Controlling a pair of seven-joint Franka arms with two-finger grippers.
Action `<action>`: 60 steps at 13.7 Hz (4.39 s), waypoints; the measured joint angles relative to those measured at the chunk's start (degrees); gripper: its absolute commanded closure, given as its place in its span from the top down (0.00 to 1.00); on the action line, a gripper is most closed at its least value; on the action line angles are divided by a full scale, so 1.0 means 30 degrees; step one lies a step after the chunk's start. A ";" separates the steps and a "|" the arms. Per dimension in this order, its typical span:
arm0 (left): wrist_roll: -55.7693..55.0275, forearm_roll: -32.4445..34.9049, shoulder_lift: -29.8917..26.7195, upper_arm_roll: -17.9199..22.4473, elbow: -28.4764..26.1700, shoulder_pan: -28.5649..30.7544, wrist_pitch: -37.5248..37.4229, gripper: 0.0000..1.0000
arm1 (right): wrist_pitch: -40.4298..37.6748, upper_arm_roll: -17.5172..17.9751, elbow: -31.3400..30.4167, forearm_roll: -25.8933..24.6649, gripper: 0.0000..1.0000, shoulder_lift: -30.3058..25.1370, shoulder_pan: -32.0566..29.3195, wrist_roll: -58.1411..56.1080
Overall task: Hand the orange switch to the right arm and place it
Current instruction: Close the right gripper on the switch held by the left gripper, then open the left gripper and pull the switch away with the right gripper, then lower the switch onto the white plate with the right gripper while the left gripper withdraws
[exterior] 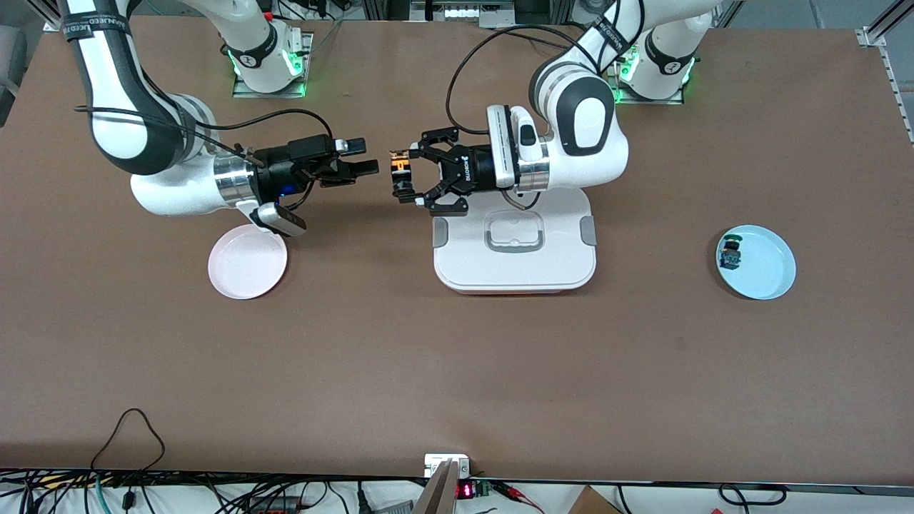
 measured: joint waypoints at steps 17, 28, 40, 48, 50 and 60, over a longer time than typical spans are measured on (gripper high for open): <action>0.0001 -0.0004 0.0007 0.0004 -0.0026 -0.0105 0.0142 0.23 | 0.1096 -0.0053 0.0526 0.0398 0.00 0.0676 0.1057 -0.1441; -0.1903 0.1414 -0.0325 0.0090 0.0176 0.0420 0.0078 1.00 | 0.1242 -0.0145 0.0554 0.0382 0.00 0.0691 0.1052 -0.1672; -1.8174 1.6631 -0.1928 0.0149 0.0355 0.3693 -0.4347 1.00 | 0.1160 -0.1355 0.1346 -1.4921 0.00 -0.0604 -0.2271 -0.3391; -2.8885 2.8615 -0.2055 0.0357 0.1303 0.4444 -0.9221 1.00 | 0.6276 -0.1366 0.1457 -2.9167 0.00 -0.0639 -0.2459 -1.0696; -3.1938 3.2012 -0.2115 0.0392 0.2586 0.5014 -1.1726 1.00 | 0.8215 -0.1364 0.0607 -3.0643 0.00 -0.0538 -0.2462 -1.2342; -4.3750 4.3035 -0.2685 0.1369 0.7389 0.5121 -1.8911 1.00 | 1.8297 -0.1357 -0.4379 -3.1054 0.00 0.1603 -0.2655 -1.6988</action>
